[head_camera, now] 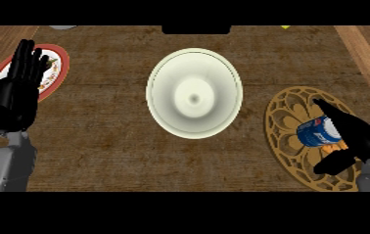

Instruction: Pick the can from the placemat and place it in the bowl

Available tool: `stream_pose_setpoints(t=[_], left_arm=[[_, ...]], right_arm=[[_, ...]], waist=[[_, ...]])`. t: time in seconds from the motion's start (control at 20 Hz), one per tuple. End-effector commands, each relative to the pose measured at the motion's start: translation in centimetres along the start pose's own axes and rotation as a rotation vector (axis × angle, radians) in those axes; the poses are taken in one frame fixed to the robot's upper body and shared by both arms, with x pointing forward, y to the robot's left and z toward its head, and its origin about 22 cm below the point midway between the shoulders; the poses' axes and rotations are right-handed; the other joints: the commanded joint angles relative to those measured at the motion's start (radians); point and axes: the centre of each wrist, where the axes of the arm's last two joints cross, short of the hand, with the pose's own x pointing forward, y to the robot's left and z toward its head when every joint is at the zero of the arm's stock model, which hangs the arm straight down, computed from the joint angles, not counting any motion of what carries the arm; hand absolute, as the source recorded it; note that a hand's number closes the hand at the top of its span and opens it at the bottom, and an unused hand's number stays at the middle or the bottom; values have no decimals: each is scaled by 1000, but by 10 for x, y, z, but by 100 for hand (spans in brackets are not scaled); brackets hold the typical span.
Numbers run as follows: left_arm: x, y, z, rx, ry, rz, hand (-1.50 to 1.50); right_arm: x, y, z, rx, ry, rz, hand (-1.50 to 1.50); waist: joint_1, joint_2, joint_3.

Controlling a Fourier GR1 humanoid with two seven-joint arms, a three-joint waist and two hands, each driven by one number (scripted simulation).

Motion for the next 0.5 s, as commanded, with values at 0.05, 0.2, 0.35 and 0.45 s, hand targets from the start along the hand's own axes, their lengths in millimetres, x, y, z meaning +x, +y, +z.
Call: stream_pose_setpoints(t=[0.05,0.2,0.35,0.45], left_arm=[[6,5,-5,-11,-12,11,0],[5,5,1,0,7,-2,0],[10,6,-1,5,-10,7,0],[9,6,-1,0,-1,4,0]], right_arm=[[-15,-4,-13,21,29,-4,-150],[-1,17,-19,-19,-29,27,150],[-7,21,-23,-100,-67,39,150],[-6,17,-8,-106,-71,49,150]], waist=[[0,1,2],[1,1,2],[1,1,2],[-2,1,2]])
